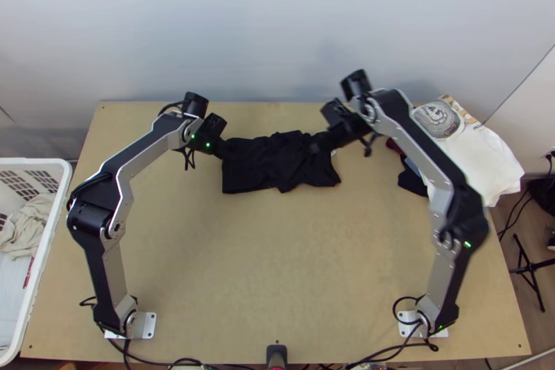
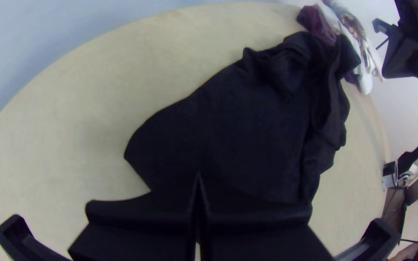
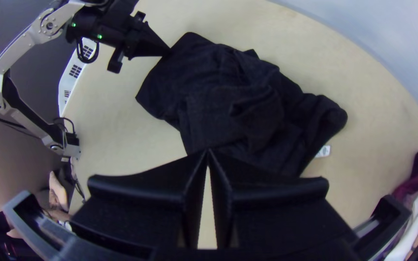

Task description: Fold the t-shirt

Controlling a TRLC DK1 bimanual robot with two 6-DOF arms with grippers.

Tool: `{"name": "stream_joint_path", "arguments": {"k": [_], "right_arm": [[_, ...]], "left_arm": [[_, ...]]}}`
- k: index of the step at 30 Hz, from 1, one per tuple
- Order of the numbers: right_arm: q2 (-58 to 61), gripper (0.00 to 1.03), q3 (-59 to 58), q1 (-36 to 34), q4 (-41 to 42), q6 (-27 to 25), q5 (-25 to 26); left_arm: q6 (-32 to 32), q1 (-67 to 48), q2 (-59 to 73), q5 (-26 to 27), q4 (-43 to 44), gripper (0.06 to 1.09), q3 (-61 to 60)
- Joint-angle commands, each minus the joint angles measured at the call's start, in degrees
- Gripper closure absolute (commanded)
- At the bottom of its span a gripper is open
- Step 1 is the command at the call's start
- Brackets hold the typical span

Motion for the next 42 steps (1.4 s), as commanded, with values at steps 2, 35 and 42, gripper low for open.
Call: {"name": "stream_joint_path", "arguments": {"k": [2,35,42], "right_arm": [[13.65,0.95,14.74,4.32,-0.07,1.15,-0.32],[11.01,0.97,0.77,-1.75,4.77,-3.77,17.35],[-1.73,0.96,-15.14,-9.31,5.82,-5.35,17.35]], "left_arm": [[-0.84,-1.3,1.19,-1.31,2.0,1.05,-3.14],[-1.45,-4.12,2.42,-5.97,3.58,1.05,-4.54],[-1.37,-4.2,2.51,-5.97,3.49,1.05,-4.63]]}}
